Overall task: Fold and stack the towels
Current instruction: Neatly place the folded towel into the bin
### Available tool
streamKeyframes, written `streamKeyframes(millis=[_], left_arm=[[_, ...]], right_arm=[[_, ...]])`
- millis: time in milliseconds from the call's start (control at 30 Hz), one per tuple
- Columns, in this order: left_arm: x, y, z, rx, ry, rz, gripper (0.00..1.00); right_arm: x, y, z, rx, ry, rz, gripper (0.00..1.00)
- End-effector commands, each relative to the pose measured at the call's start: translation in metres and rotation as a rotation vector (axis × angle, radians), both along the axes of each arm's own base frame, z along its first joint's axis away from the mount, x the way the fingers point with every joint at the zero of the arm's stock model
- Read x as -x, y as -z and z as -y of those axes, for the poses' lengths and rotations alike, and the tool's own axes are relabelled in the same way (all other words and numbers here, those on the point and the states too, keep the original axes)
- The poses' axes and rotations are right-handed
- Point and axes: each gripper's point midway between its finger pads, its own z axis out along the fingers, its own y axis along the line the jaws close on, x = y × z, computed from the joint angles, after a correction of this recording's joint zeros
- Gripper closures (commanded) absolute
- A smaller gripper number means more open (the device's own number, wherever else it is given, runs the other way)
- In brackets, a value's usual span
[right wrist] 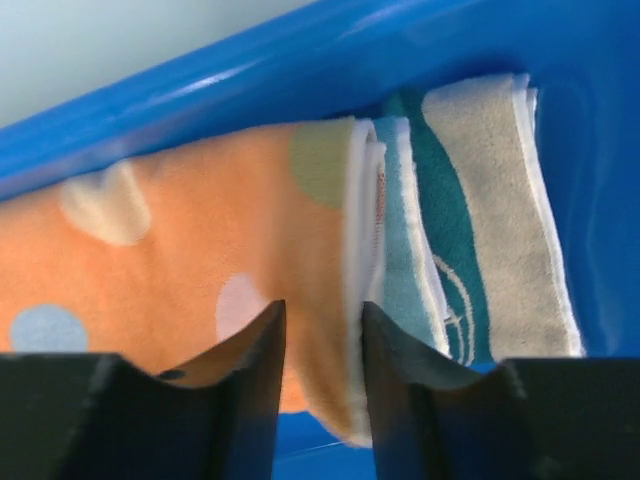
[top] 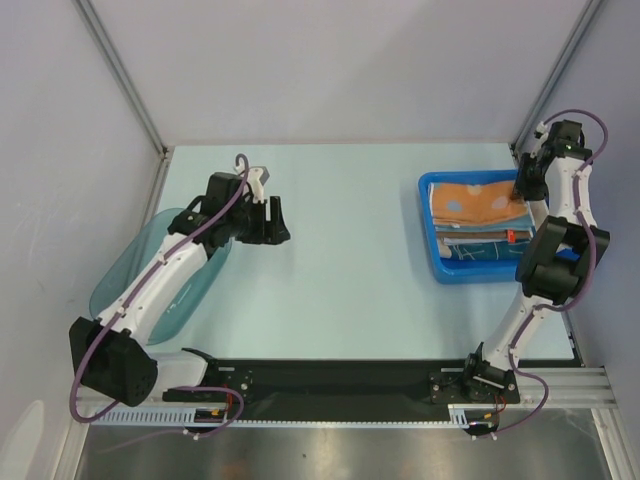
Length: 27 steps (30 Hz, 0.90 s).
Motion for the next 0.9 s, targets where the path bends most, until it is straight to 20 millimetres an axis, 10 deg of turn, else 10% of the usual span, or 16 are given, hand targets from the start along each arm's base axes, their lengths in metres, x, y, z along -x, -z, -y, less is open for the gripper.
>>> streamKeyframes(millis=[0,67,200,300,367,633,733,867], left_arm=[[-0.008,-0.022,0.003,0.016,0.018,0.059,0.27],[-0.011,-0.027,0.001,0.007,0.005,0.076,0.27],[-0.018,-0.056,-0.002,0.011,-0.01,0.167,0.27],[-0.02,-0.09,0.002,0.051,0.004,0.249,0.23],[-0.018,-0.112,0.008,0.097,0.034,0.306,0.01],[0.015,-0.194,0.017,0.238,0.142,0.546,0.0],[0.038,-0.212,0.015,0.285,0.185,0.645,0.0],[0.067,-0.216,0.014,0.355,0.22,0.712,0.0]], right_arm=[[-0.015,-0.016,0.019,0.062,0.045,0.063,0.57],[-0.012,-0.028,0.027,0.085,0.097,0.079,0.52],[0.001,-0.075,0.023,0.103,0.199,0.146,0.01],[0.017,-0.11,-0.012,0.085,0.221,0.192,0.0],[0.022,-0.127,-0.053,0.047,0.17,0.231,0.0],[0.102,-0.225,-0.239,-0.332,-0.27,0.581,0.0],[0.143,-0.227,-0.283,-0.47,-0.371,0.652,0.0],[0.172,-0.208,-0.29,-0.54,-0.341,0.654,0.0]])
